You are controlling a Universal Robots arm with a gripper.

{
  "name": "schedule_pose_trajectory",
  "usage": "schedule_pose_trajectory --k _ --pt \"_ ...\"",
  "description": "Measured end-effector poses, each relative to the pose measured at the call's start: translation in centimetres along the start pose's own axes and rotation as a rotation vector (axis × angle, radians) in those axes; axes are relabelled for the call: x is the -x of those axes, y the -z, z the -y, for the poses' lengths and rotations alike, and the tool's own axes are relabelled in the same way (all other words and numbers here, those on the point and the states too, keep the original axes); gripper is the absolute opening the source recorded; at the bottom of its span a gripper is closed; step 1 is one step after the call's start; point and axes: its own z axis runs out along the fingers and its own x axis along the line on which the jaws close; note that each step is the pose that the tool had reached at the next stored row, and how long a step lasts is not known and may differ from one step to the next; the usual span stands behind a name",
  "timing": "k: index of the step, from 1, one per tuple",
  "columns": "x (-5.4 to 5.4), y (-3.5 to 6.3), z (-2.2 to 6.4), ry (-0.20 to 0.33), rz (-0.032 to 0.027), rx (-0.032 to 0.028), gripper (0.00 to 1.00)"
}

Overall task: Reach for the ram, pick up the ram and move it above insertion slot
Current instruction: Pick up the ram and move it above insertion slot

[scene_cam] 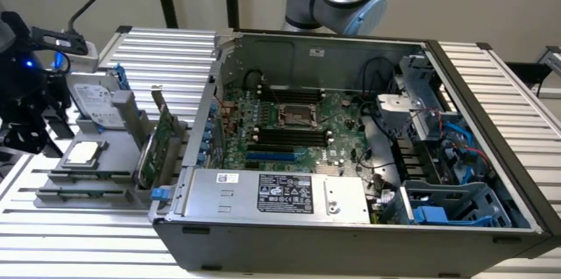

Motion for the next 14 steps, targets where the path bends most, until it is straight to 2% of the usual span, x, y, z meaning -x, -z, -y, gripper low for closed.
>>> schedule_pose_trajectory --k 3,8,14 --pt "-0.2 -0.44 0.01 0.000 -0.0004 -0.0044 0.42" --pt "-0.3 -1.24 0.04 0.000 -0.0037 -0.0078 0.42" --pt "-0.4 -2.33 0.08 0.000 -0.0057 -0.0086 0.42"
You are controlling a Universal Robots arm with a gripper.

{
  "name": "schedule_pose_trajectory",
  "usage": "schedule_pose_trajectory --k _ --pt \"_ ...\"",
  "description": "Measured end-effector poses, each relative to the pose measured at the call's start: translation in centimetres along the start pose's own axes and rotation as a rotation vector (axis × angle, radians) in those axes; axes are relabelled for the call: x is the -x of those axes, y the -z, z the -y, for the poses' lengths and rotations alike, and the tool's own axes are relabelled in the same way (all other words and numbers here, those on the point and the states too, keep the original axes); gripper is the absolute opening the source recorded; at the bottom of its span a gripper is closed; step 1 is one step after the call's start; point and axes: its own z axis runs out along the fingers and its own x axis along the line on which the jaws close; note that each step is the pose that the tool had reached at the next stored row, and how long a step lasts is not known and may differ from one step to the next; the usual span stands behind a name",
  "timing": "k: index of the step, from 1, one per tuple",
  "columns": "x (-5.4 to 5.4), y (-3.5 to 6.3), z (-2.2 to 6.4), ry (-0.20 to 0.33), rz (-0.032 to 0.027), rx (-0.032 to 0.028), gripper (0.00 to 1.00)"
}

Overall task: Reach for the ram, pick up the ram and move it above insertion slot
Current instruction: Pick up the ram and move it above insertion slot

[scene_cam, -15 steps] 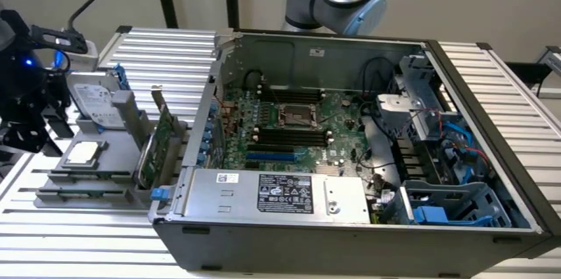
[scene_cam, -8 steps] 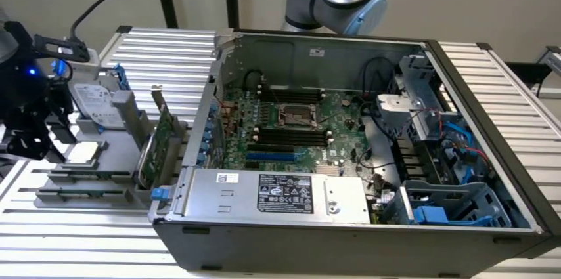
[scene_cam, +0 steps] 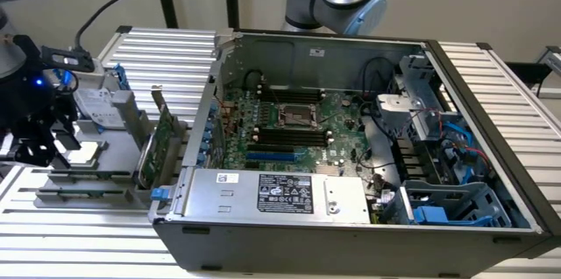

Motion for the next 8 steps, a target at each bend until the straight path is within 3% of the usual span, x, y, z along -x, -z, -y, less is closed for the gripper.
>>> schedule_pose_trajectory --k 8 --pt "-0.1 -1.39 0.03 -0.002 -0.0094 -0.0016 0.42"
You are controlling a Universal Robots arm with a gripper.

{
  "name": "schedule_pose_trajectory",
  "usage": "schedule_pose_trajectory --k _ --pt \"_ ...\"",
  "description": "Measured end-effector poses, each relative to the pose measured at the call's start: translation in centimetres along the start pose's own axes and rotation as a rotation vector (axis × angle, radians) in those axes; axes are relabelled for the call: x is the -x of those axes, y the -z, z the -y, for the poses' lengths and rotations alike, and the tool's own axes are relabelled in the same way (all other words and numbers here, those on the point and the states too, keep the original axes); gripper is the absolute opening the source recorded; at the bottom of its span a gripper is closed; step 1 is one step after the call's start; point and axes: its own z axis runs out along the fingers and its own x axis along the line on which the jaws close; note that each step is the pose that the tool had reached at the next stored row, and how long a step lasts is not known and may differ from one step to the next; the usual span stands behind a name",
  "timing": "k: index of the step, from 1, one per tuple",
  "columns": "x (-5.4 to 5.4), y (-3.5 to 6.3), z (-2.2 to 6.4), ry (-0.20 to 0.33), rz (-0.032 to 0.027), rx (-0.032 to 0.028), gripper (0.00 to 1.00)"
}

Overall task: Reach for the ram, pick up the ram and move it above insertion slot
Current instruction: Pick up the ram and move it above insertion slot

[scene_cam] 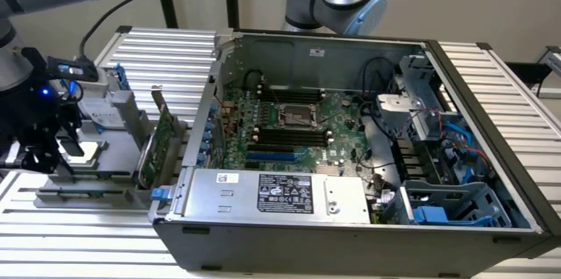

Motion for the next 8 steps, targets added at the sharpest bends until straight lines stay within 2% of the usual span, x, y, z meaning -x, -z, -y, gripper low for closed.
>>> schedule_pose_trajectory --k 8 --pt "-0.13 -1.13 0.03 -0.009 -0.0190 -0.0028 0.42"
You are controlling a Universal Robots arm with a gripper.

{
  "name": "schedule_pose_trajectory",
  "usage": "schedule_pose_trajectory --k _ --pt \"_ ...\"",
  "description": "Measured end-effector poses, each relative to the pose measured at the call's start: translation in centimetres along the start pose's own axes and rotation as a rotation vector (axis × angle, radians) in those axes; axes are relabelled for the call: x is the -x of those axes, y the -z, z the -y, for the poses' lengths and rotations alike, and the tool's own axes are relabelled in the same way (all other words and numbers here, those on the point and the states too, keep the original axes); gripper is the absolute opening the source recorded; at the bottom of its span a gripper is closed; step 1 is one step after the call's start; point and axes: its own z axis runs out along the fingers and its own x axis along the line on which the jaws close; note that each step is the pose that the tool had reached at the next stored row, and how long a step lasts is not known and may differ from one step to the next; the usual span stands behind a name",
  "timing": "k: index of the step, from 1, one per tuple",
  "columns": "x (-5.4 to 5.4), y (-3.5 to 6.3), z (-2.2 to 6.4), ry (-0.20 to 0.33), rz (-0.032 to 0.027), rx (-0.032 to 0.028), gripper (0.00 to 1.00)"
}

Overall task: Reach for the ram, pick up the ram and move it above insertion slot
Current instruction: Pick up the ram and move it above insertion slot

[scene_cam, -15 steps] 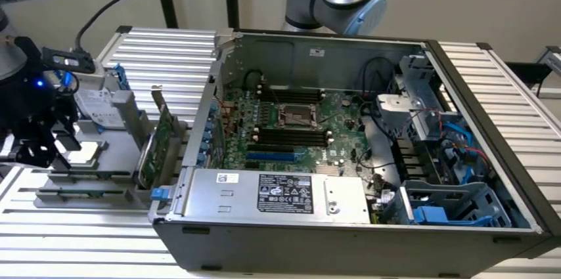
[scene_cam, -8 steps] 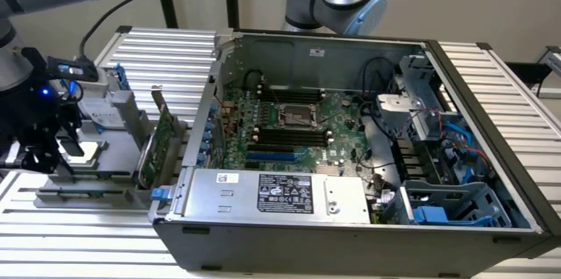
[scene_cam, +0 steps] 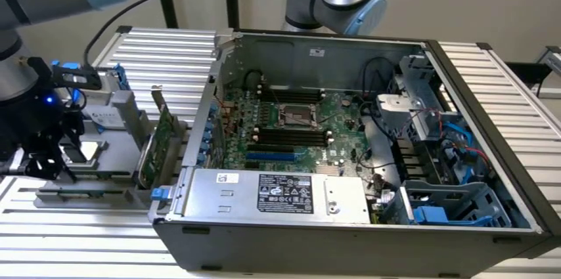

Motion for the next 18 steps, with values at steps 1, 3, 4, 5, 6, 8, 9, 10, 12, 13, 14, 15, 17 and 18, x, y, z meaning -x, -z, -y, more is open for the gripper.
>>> schedule_pose_trajectory --k 1,3,4,5,6,8,9,10,12,13,14,15,17,18 --pt "0.0 -0.14 0.00 -0.001 -0.0019 -0.0004 0.42" --pt "-0.1 -0.45 0.00 -0.003 -0.0044 -0.0015 0.42" --pt "-0.2 -0.61 0.00 -0.004 -0.0052 -0.0020 0.42" --pt "-0.2 -0.78 0.01 -0.004 -0.0057 -0.0028 0.42" --pt "-0.3 -0.95 0.01 -0.005 -0.0060 -0.0036 0.42" --pt "-0.4 -1.30 0.03 -0.006 -0.0064 -0.0053 0.42" --pt "-0.5 -1.46 0.03 -0.007 -0.0069 -0.0060 0.42" --pt "-0.6 -1.63 0.03 -0.008 -0.0074 -0.0067 0.42" --pt "-0.7 -1.96 0.04 -0.009 -0.0083 -0.0082 0.42" --pt "-0.8 -2.12 0.04 -0.010 -0.0087 -0.0090 0.42" --pt "-0.8 -2.29 0.05 -0.011 -0.0091 -0.0099 0.42" --pt "-0.9 -2.46 0.05 -0.012 -0.0094 -0.0106 0.42" --pt "-1.0 -2.79 0.05 -0.013 -0.0103 -0.0123 0.42" --pt "-1.0 -2.96 0.06 -0.014 -0.0107 -0.0133 0.42"
